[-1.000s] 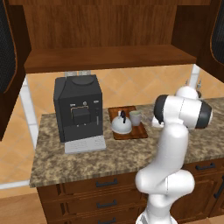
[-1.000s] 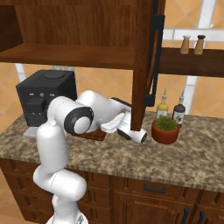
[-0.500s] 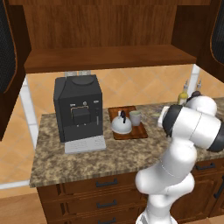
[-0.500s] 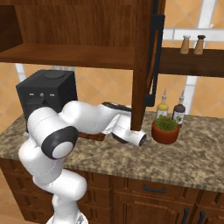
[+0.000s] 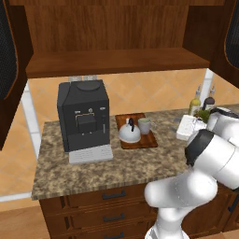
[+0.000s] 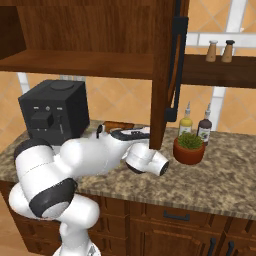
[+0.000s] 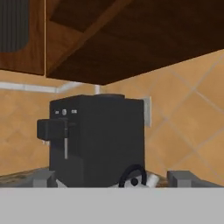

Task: Pick the kettle from the counter and place it on the tray. Then pick the mug from the cabinet and place it on the tray. Then close the cabinet doors.

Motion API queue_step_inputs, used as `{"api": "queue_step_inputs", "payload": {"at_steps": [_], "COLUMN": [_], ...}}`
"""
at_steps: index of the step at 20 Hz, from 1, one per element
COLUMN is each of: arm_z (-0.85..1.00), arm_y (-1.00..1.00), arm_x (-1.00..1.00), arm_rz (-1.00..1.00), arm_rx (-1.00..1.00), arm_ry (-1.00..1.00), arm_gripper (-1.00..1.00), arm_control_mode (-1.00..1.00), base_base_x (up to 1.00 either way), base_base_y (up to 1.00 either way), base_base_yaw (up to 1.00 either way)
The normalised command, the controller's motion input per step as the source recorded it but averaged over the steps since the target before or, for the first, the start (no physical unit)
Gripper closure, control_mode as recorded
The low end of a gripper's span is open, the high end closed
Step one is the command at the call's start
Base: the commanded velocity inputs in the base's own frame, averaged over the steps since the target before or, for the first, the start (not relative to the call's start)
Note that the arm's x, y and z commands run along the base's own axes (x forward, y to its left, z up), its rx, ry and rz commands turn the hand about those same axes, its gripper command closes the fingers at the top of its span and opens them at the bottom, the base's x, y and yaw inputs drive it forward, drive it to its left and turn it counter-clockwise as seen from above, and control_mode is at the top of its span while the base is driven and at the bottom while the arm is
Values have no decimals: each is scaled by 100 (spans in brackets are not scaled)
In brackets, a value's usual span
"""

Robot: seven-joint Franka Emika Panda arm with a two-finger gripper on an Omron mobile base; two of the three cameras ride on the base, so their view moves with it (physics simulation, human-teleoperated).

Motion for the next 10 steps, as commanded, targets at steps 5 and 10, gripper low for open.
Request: {"api": "queue_step_inputs", "payload": {"at_steps": [5,10], "arm_z": [47,13], "arm_y": [0,-2], "arm_x": [-37,-11], "arm_rz": [-7,-4], "arm_rx": [0,0], "arm_ry": [-2,-1], "arm_gripper": [-100,100], "arm_control_mode": [-100,-100], "base_base_x": [0,0], "base_base_y": [0,0], "base_base_yaw": [0,0]}}
